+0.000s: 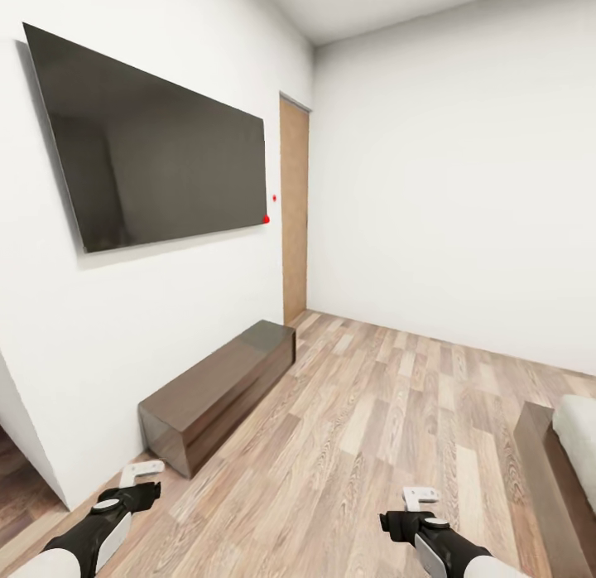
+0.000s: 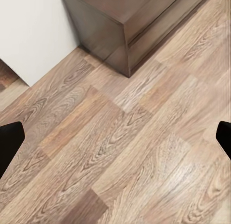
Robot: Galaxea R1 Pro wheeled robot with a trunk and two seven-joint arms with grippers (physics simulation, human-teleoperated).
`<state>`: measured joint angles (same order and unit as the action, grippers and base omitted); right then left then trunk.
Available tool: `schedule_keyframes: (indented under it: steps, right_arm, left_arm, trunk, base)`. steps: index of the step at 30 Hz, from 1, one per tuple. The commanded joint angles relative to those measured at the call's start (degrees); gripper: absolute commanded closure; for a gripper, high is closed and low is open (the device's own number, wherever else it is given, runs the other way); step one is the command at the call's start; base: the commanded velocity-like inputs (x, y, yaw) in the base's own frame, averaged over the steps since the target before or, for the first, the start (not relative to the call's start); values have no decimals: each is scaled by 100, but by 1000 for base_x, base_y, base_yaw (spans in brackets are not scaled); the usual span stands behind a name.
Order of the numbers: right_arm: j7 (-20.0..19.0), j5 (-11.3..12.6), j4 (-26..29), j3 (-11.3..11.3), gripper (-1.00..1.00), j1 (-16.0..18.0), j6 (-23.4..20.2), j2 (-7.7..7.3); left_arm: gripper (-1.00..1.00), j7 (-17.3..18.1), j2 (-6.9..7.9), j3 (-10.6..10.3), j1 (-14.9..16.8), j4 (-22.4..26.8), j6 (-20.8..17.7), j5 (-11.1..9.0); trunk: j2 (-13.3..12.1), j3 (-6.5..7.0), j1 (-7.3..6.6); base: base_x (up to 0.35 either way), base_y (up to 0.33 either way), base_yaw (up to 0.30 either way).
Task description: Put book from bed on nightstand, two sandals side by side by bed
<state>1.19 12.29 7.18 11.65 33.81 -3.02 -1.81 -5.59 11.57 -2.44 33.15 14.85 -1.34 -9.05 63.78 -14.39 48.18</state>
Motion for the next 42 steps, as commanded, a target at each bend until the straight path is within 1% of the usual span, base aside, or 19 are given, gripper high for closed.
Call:
schedule_keyframes:
  steps: [1, 10, 26, 42]
  right_arm:
    - [13, 53, 11, 48, -100, 3, -32, -2]
    - [13, 53, 11, 48, -100, 3, -32, 0]
    - [13, 54, 11, 48, -100, 3, -32, 4]
    - [13, 51, 11, 48, -100, 3, -32, 4]
  left_arm:
    - [-100, -21, 2, -28, 0, 10, -13, -54]
    - [-100, -21, -41, -28, -1, 10, -7, -54]
    - [-100, -21, -49, -28, -2, 10, -6, -53]
    - [-100, -21, -49, -28, -2, 10, -8, -53]
  trunk:
    - [4, -3, 0]
    - [4, 33, 0]
    - [4, 98, 0]
    - [4, 163, 0]
  base:
    - [5, 0, -271]
    - [2, 0, -271]
    - [5, 0, -271]
    - [142, 0, -271]
